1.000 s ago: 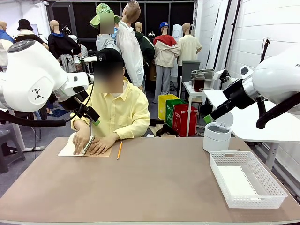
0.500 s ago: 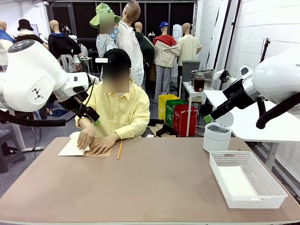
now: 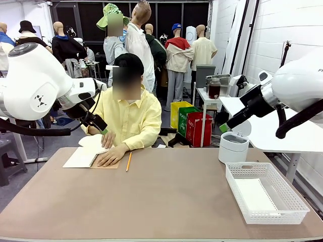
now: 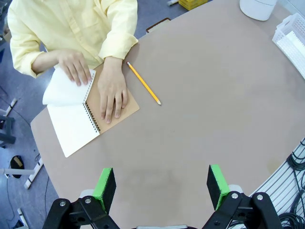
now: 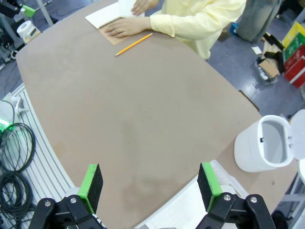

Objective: Sort the paper based on its condition.
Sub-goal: If a person hands you a paper, place it in the Organizing basket , and if it's crumpled, put it in the Trash can.

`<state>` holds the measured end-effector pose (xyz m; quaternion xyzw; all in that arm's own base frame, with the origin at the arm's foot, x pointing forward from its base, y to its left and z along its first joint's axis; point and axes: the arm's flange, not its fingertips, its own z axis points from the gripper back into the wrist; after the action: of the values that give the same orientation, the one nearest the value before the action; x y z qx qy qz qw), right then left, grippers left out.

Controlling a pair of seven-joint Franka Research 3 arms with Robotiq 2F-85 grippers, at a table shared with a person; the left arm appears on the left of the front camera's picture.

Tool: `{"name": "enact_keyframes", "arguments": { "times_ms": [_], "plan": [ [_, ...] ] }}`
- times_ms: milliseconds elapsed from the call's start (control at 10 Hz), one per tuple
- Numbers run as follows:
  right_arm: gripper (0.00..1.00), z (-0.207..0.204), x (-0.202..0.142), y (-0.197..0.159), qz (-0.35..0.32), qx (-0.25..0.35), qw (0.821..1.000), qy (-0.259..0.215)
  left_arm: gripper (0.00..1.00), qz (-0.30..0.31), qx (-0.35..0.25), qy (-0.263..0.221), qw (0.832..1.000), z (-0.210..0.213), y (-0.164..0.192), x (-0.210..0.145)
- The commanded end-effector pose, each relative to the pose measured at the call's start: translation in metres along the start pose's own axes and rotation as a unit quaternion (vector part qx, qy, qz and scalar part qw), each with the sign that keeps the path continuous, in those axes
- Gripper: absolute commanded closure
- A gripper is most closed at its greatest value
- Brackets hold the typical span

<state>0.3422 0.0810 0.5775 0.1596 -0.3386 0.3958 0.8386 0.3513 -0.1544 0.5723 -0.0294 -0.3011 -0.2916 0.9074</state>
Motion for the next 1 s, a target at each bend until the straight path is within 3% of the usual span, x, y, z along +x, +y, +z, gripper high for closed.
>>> {"name": "enact_keyframes", "arguments": {
  "times_ms": [0,900],
  "plan": [
    [0.0,-0.0002,-0.0002,0.0005,0.0,0.002,1.0,-0.001,0.0,0.0,0.0,-0.001,1.0,0.0006,0.0008,-0.0001],
    [0.0,-0.0002,-0.0002,0.0005,0.0,0.002,1.0,-0.001,0.0,0.0,0.0,-0.001,1.0,0.0006,0.0008,-0.0001]
  ]
}}
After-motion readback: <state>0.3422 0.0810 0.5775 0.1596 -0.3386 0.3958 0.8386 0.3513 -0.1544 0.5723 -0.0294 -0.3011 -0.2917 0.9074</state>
